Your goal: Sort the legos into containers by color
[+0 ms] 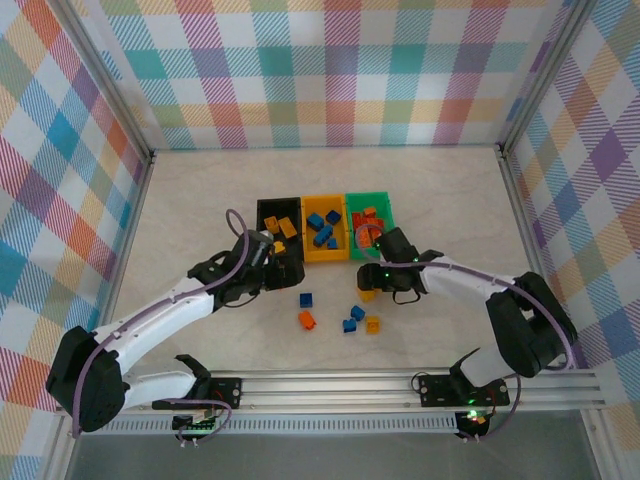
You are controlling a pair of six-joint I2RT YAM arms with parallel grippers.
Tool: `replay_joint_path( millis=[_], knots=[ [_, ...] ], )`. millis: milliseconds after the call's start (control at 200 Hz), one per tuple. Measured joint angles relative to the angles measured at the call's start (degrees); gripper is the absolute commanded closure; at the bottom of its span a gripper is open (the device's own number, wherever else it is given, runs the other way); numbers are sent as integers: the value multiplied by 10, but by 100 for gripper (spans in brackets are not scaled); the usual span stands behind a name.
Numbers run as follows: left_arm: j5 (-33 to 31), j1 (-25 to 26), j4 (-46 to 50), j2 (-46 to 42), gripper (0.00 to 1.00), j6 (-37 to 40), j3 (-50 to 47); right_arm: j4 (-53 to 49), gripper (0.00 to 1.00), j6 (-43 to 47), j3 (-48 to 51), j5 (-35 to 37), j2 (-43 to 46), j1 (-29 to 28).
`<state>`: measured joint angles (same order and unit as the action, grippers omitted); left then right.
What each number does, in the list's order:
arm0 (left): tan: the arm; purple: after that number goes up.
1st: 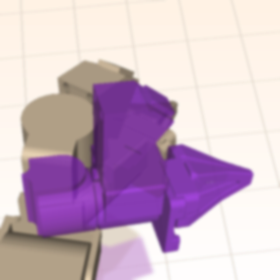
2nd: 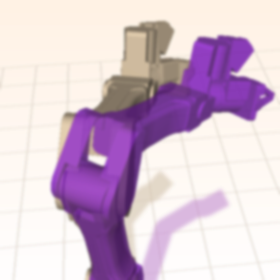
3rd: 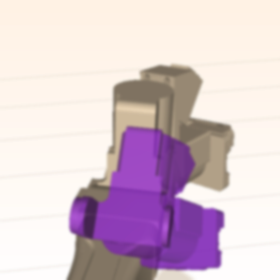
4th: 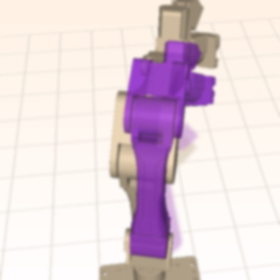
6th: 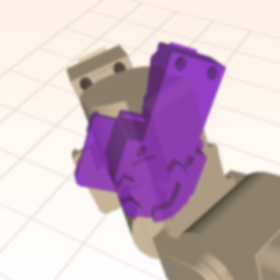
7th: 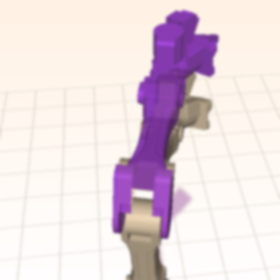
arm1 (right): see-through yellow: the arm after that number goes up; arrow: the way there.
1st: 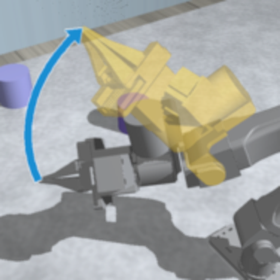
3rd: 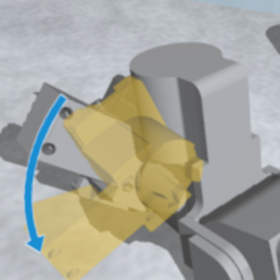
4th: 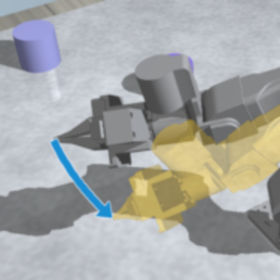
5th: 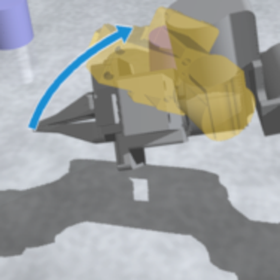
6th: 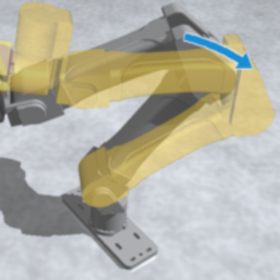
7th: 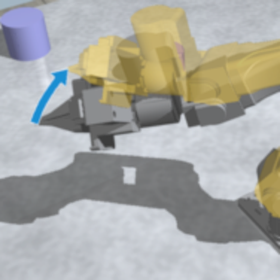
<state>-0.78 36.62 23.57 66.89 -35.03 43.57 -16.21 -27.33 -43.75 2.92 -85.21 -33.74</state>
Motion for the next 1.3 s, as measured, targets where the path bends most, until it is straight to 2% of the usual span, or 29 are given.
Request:
replay_joint_path(
  millis=[280,555,730,860,1045,1300],
  knots=[
    [3,0,-3,-4,0,-1,-8,-8,41,-10,-21,32,-26,0],
    [3,0,-11,-4,0,-1,-12,-42,46,-12,-11,61,-10,6],
    [3,0,-13,-4,0,-1,-18,-48,56,-10,2,58,4,16],
    [2,0,-12,-4,0,-1,-19,-46,56,-10,5,49,3,17],
    [-2,0,-11,-5,0,-1,-19,-44,68,-5,5,46,6,17],
    [-19,0,9,-35,0,0,-26,-75,70,12,-4,38,81,11]
  ],
)
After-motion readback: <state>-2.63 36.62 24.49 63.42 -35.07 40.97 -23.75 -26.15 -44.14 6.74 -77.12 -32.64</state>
